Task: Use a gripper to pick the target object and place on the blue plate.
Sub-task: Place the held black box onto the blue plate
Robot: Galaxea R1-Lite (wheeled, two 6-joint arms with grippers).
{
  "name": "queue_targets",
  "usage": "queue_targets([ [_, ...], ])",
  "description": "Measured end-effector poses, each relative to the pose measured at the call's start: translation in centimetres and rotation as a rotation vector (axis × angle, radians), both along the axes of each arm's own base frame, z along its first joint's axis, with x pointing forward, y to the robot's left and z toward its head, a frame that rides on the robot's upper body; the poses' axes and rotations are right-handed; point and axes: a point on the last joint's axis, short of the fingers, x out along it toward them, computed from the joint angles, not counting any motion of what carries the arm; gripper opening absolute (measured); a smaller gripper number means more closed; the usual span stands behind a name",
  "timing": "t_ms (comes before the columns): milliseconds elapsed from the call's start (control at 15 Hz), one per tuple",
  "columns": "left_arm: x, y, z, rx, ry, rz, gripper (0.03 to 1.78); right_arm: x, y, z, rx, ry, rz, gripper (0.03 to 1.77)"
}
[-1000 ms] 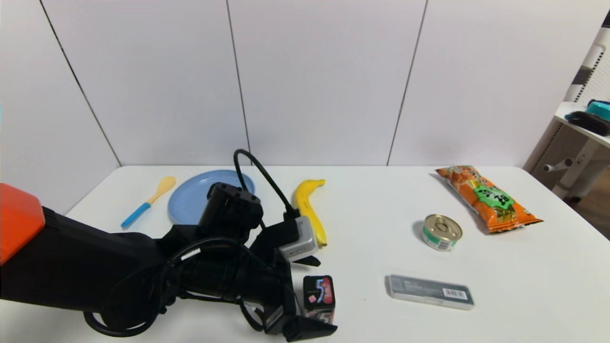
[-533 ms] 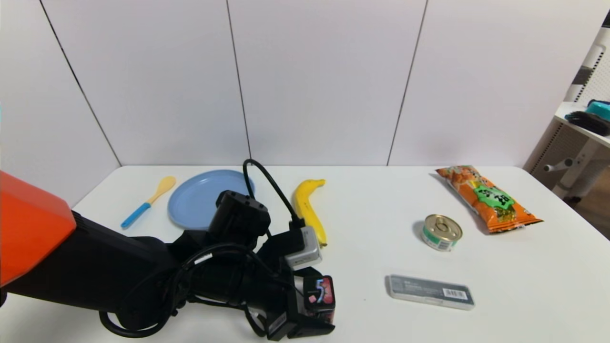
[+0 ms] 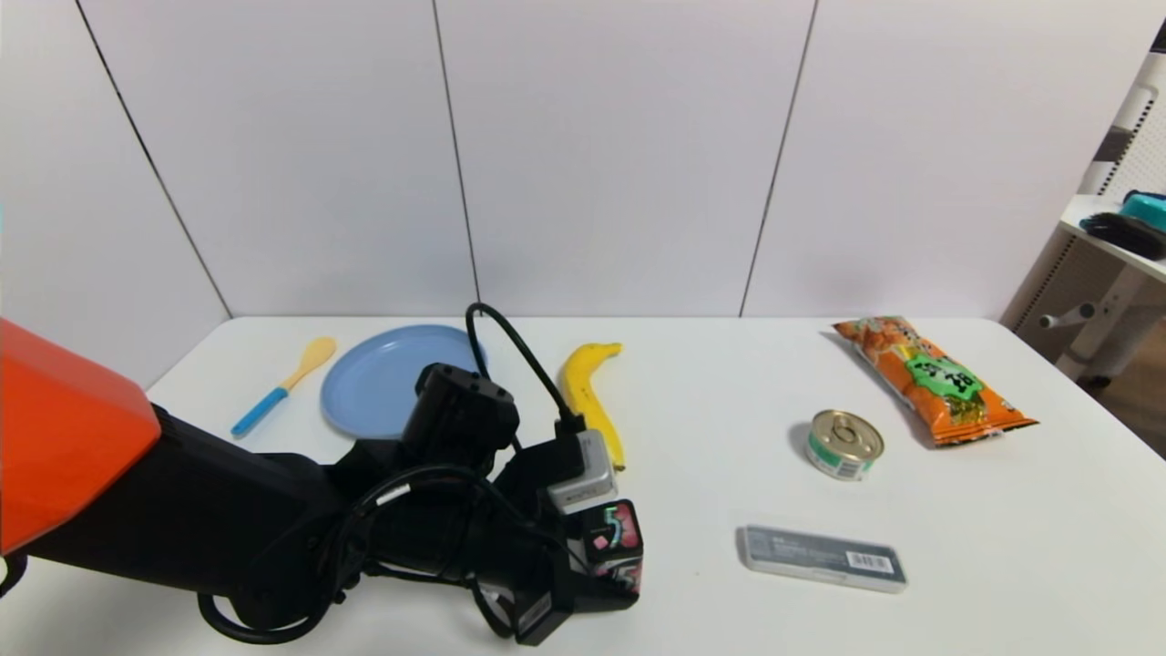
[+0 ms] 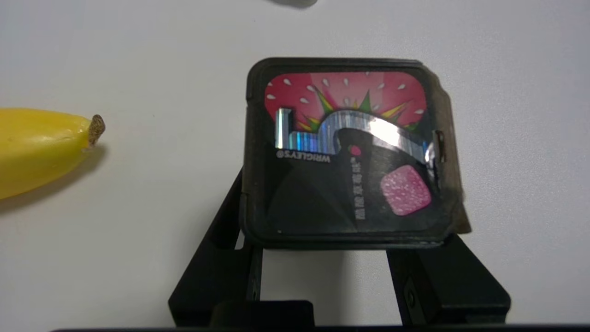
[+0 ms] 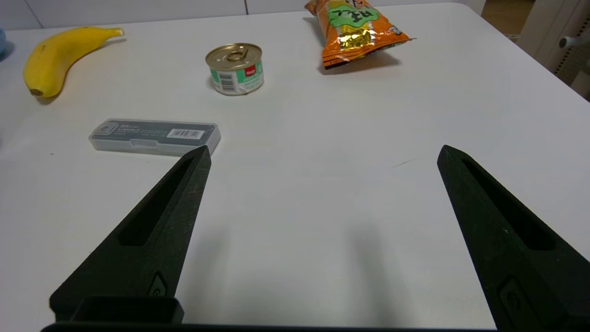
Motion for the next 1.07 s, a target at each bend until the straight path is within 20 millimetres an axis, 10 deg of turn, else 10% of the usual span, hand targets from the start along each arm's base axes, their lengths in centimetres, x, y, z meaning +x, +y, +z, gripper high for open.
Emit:
queue_targets([
  [400, 0.5, 2.1, 2.8, -0.011, -0.092, 0.168, 0.76, 0.0, 0.0, 0.0, 0.0, 0.0, 0.0, 1.7],
  [1067, 4.5, 16.8, 6.9, -0.068, -0.154, 0.759, 0.76, 0.0, 0.0, 0.0, 0.0, 0.0, 0.001, 1.7],
])
